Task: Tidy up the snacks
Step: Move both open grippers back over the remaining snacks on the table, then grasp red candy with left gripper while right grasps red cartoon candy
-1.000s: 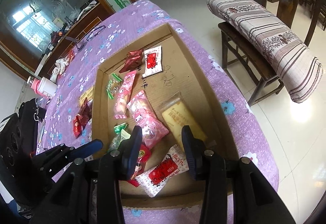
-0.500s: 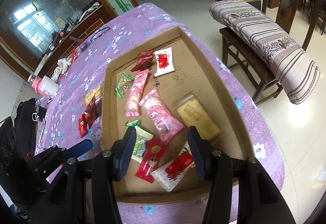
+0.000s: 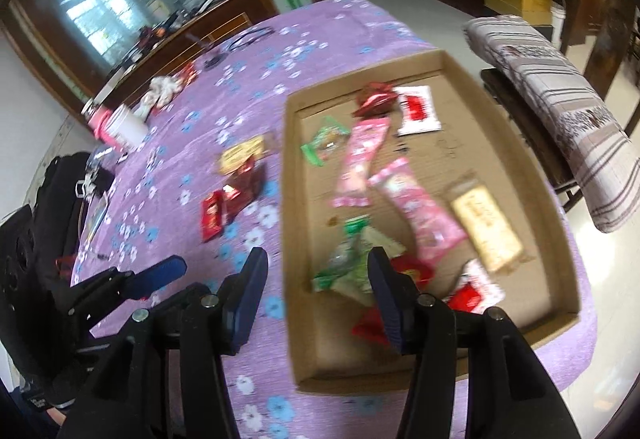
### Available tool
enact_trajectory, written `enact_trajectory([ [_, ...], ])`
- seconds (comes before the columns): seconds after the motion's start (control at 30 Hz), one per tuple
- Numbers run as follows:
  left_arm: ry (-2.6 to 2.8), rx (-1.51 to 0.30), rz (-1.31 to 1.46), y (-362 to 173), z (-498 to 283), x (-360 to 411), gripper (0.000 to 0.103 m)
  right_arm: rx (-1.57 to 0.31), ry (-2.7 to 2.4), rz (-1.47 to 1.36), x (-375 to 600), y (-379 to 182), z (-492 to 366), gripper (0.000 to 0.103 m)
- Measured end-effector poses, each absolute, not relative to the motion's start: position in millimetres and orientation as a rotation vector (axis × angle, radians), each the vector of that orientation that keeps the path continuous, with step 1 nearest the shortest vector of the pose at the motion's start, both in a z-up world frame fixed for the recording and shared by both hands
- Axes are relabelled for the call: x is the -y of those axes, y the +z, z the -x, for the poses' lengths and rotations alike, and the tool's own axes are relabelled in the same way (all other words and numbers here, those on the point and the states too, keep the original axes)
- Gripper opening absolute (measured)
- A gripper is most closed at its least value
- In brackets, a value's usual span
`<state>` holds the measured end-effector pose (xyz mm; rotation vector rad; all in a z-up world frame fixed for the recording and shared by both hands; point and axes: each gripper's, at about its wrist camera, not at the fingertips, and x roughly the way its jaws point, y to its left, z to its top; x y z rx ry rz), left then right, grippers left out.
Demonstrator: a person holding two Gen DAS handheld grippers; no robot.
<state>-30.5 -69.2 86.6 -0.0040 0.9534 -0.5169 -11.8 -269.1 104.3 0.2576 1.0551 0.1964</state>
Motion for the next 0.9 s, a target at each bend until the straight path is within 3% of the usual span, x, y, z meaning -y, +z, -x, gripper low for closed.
enact_trajectory([
  [0.4,-0.341,-0.978,0.015,68.9,37.5,-57.3,0.041,-1.094,0.226,-0.23,236.8,94.4,20.7,0.051],
  [0.77,-0.405,-1.046,-0.069,35.0,28.7,-51.2,0.041,-1.096,0.209,-0.225,235.4,95.1,26.8,0.051],
  [0.87,-0.397,-1.038,-0.135,27.1,30.9,-44.7,0.038,-1.093,0.194,-0.231,238.9,96.6,28.3,0.051],
  [0.9,-0.384,-1.041,-0.149,22.9,29.6,-44.0,0.032,-1.092,0.191,-0.232,239.8,97.5,28.8,0.051],
])
